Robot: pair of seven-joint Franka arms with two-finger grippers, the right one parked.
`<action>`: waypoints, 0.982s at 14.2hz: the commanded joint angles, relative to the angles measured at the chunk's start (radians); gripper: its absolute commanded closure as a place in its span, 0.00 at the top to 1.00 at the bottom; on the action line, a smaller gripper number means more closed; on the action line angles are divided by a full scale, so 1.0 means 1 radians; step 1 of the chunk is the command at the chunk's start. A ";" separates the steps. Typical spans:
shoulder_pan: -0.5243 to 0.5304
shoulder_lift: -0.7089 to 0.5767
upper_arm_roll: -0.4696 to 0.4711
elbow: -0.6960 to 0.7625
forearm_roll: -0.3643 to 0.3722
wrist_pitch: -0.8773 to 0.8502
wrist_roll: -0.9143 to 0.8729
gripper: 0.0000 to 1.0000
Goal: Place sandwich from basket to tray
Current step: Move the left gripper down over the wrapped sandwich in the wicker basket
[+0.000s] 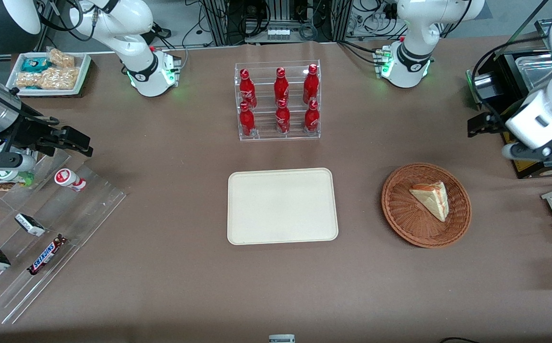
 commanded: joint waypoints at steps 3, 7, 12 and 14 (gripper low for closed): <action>0.006 0.095 0.008 -0.061 -0.001 0.097 -0.005 1.00; 0.020 0.107 0.010 -0.217 0.000 0.307 -0.019 1.00; 0.020 0.118 0.011 -0.360 0.011 0.530 -0.245 1.00; 0.014 0.142 0.010 -0.368 0.011 0.580 -0.437 1.00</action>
